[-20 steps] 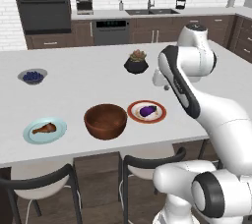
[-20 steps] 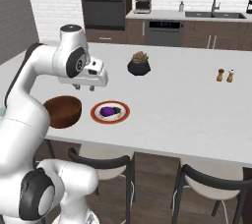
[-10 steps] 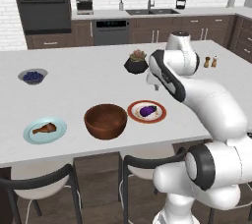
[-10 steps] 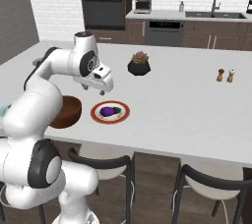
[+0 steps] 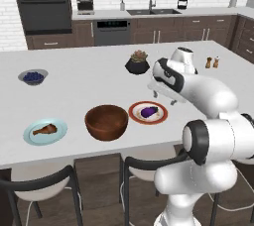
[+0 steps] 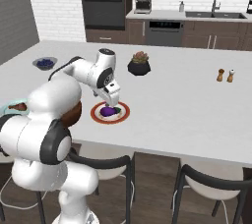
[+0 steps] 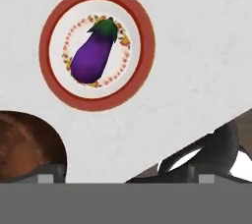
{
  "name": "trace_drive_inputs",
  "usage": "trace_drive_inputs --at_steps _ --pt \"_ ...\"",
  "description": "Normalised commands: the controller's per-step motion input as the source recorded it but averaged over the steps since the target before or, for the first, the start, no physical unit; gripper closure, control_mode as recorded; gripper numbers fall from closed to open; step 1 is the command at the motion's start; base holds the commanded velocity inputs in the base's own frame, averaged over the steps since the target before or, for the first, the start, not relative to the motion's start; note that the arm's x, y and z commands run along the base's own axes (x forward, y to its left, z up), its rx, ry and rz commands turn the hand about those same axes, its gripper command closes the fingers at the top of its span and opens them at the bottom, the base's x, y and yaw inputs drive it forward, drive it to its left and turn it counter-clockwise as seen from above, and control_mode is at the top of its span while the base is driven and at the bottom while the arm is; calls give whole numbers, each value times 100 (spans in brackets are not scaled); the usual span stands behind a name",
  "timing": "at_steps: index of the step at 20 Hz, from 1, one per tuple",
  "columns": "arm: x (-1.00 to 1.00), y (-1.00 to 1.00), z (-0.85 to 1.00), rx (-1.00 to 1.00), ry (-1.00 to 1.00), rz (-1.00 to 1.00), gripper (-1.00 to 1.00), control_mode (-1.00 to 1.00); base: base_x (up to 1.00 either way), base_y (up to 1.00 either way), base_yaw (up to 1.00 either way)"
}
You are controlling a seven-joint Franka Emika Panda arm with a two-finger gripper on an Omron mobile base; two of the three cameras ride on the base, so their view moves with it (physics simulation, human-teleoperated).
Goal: Pick the chicken drumstick and eggplant from their plates and place them in the bowl. Then put the bowl in the fridge.
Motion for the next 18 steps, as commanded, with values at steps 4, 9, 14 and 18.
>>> trace_drive_inputs --at_steps 4,9,14,18 --pt "88 -20 -52 -12 19 -13 -100 -100 0 0 0" --pt "75 0 -60 -9 12 -5 -100 -100 0 0 0" --pt "45 21 -30 0 1 -1 -100 -100 0 0 0" --pt "43 16 -19 0 0 0 -100 -100 0 0 0"
